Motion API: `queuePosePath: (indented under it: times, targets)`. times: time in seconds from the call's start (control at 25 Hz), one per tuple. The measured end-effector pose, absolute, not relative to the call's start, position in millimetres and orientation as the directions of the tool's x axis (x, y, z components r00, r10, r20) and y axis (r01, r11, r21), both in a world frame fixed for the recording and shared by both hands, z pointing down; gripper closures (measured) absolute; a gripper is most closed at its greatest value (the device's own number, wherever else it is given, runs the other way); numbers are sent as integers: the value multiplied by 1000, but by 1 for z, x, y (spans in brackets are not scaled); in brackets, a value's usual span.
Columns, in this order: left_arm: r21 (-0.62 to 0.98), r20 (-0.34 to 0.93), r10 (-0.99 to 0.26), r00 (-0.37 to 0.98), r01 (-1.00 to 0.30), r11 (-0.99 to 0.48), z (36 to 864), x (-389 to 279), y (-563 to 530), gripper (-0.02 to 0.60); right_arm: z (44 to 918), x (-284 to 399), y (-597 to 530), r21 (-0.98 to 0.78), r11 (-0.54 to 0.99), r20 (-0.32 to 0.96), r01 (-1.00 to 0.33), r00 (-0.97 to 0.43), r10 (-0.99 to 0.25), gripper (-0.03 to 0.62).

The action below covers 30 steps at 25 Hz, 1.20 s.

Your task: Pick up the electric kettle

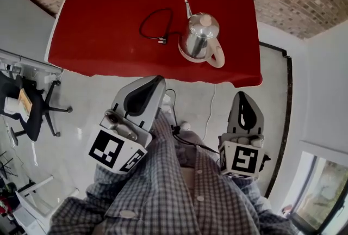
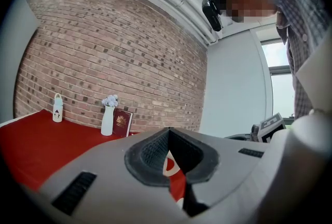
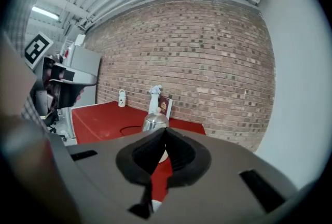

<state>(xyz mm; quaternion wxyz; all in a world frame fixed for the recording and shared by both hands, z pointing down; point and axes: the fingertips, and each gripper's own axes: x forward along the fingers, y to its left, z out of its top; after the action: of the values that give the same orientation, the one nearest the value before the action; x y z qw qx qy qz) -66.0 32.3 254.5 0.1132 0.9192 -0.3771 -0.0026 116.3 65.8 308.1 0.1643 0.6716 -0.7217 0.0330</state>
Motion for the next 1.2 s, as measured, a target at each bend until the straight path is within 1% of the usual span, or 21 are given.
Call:
queuePosePath:
  times: [0.12, 0.36, 0.56, 0.6, 0.68, 0.76, 0.92, 1.0, 1.08, 1.2]
  targets:
    - [210, 76, -681, 729, -679, -703, 255, -72, 12, 575, 316, 118, 49, 196, 37, 304, -980, 25, -952, 589]
    - [211, 66, -653, 754, -650, -730, 256, -85, -21, 575, 344, 119, 25, 146, -59, 387, -987, 112, -915, 589]
    - [232, 72, -626, 776, -624, -747, 262, -96, -42, 575, 367, 117, 11, 237, -92, 438, -967, 191, -878, 588]
    - [237, 73, -622, 780, -619, -749, 264, -98, -46, 575, 371, 115, 7, 240, -91, 446, -966, 193, -874, 580]
    - [242, 75, -614, 786, -611, -753, 267, -102, -53, 575, 383, 111, -2, 231, -87, 462, -969, 187, -867, 506]
    - [246, 77, -605, 792, -604, -758, 268, -103, -59, 575, 395, 109, -10, 235, -88, 481, -968, 194, -855, 474]
    - [251, 76, -589, 804, -587, -769, 268, -103, -66, 575, 413, 110, -25, 254, -97, 523, -962, 221, -823, 445]
    - [288, 72, -588, 806, -581, -761, 269, -105, -70, 575, 421, 111, -30, 254, -95, 543, -962, 224, -810, 431]
    - [315, 70, -592, 803, -581, -751, 271, -106, -75, 575, 427, 114, -36, 259, -88, 556, -962, 223, -801, 428]
    - [304, 87, -600, 795, -595, -744, 274, -103, -81, 575, 433, 119, -47, 276, -69, 567, -959, 220, -794, 427]
